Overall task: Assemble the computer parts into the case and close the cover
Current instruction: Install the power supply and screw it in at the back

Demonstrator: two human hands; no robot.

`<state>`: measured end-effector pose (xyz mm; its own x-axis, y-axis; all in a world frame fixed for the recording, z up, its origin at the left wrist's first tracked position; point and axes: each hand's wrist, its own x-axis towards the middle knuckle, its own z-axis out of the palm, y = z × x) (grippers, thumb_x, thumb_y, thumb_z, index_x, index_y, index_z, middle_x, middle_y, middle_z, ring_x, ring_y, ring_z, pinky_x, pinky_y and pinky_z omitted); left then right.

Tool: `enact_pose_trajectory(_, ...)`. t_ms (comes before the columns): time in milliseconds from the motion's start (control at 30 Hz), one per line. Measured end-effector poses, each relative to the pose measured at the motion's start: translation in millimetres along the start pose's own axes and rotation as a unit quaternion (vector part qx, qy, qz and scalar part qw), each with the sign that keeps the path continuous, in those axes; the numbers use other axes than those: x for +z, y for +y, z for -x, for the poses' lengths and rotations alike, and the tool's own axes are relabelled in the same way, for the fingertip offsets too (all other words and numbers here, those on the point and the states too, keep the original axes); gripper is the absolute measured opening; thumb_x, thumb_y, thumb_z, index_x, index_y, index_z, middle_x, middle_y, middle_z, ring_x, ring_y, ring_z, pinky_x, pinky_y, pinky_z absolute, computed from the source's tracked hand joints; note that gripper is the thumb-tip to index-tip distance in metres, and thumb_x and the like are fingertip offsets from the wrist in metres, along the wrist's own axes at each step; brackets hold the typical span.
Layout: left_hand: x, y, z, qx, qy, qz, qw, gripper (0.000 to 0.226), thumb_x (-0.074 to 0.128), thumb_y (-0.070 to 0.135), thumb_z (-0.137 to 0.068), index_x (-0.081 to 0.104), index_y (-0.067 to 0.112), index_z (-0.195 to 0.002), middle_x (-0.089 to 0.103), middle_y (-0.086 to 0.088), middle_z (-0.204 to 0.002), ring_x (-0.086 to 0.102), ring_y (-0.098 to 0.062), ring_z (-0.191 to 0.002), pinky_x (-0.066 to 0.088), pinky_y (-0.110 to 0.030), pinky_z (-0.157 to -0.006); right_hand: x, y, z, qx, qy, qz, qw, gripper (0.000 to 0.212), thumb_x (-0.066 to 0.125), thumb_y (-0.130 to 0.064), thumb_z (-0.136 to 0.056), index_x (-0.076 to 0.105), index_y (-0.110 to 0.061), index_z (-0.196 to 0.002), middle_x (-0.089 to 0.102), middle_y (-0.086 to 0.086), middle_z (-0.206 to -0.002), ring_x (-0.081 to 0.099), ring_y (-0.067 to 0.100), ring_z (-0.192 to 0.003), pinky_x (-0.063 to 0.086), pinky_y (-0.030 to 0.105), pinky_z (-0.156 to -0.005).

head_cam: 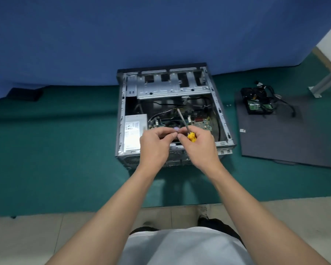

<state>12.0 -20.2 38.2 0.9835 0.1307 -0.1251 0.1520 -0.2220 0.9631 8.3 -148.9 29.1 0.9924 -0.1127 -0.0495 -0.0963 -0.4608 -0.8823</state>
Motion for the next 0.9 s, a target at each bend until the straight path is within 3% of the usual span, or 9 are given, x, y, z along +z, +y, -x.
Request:
enact_pose_trajectory(167,-51,-18,22,-0.038,0.026,0.01,0.999,0.029,0.072,0.004,-0.083,0.071,0.03,-0.07,0.071,0.015,-0.07,0.068,-0.002,-0.074,0.051,-0.015,-0.072,52,-21,35,-0.029,-0.008,0.082,0.996,0.019,0.063,-0.029,-0.088,0.072,-0.025,-0.104,0.071,0.0,-0.085,0.063,0.026,-0.084,0.052,0.036,-0.073)
enact_pose_trajectory(233,-67,-24,27,-0.045,0.026,0.001,0.999,0.029,0.069,0.003,-0.085,0.072,0.029,-0.071,0.071,0.016,-0.069,0.067,0.0,-0.072,0.049,-0.012,-0.069,67,-27,44,-0.055,-0.007,0.119,0.991,0.02,0.062,-0.029,-0.09,0.071,-0.026,-0.107,0.073,0.002,-0.085,0.064,0.028,-0.083,0.052,0.038,-0.072)
enact_pose_trajectory(367,-87,-36,32,-0.056,0.021,-0.024,0.998,0.027,0.065,0.005,-0.088,0.075,0.029,-0.078,0.073,0.012,-0.079,0.069,-0.009,-0.083,0.053,-0.024,-0.078,89,-31,50,-0.094,0.014,0.211,0.973,0.02,0.061,-0.031,-0.091,0.071,-0.025,-0.107,0.073,0.007,-0.086,0.065,0.033,-0.083,0.052,0.04,-0.07)
enact_pose_trajectory(600,-103,-59,35,-0.124,0.09,0.056,0.987,0.027,0.064,0.006,-0.09,0.072,0.029,-0.078,0.075,0.004,-0.083,0.07,-0.016,-0.09,0.055,-0.034,-0.087,122,-23,50,-0.11,0.024,0.161,0.98,0.014,0.067,-0.03,-0.087,0.073,-0.021,-0.096,0.07,0.008,-0.074,0.063,0.033,-0.07,0.047,0.036,-0.061)
enact_pose_trajectory(700,-104,-70,37,-0.182,0.144,0.139,0.963,0.012,0.062,0.01,-0.092,0.071,0.013,-0.085,0.075,-0.003,-0.077,0.07,-0.021,-0.087,0.054,-0.03,-0.082,128,-12,55,-0.11,0.006,0.15,0.982,0.01,0.068,-0.028,-0.087,0.073,-0.021,-0.092,0.069,0.008,-0.07,0.063,0.033,-0.066,0.05,0.037,-0.059)
enact_pose_trajectory(767,-104,-76,35,-0.227,0.177,0.169,0.943,0.015,0.059,0.011,-0.094,0.069,0.01,-0.083,0.073,-0.005,-0.072,0.069,-0.017,-0.077,0.051,-0.026,-0.074,131,-7,56,-0.117,-0.001,0.151,0.981,0.009,0.068,-0.025,-0.087,0.073,-0.021,-0.093,0.07,0.007,-0.07,0.063,0.033,-0.066,0.05,0.036,-0.059)
enact_pose_trajectory(900,-107,-85,32,-0.299,0.175,0.18,0.921,0.016,0.054,0.01,-0.096,0.068,0.006,-0.09,0.074,-0.009,-0.078,0.069,-0.017,-0.072,0.052,-0.023,-0.066,141,-7,58,-0.127,-0.001,0.174,0.977,0.009,0.069,-0.024,-0.086,0.073,-0.02,-0.093,0.071,0.008,-0.072,0.064,0.034,-0.067,0.046,0.035,-0.059)
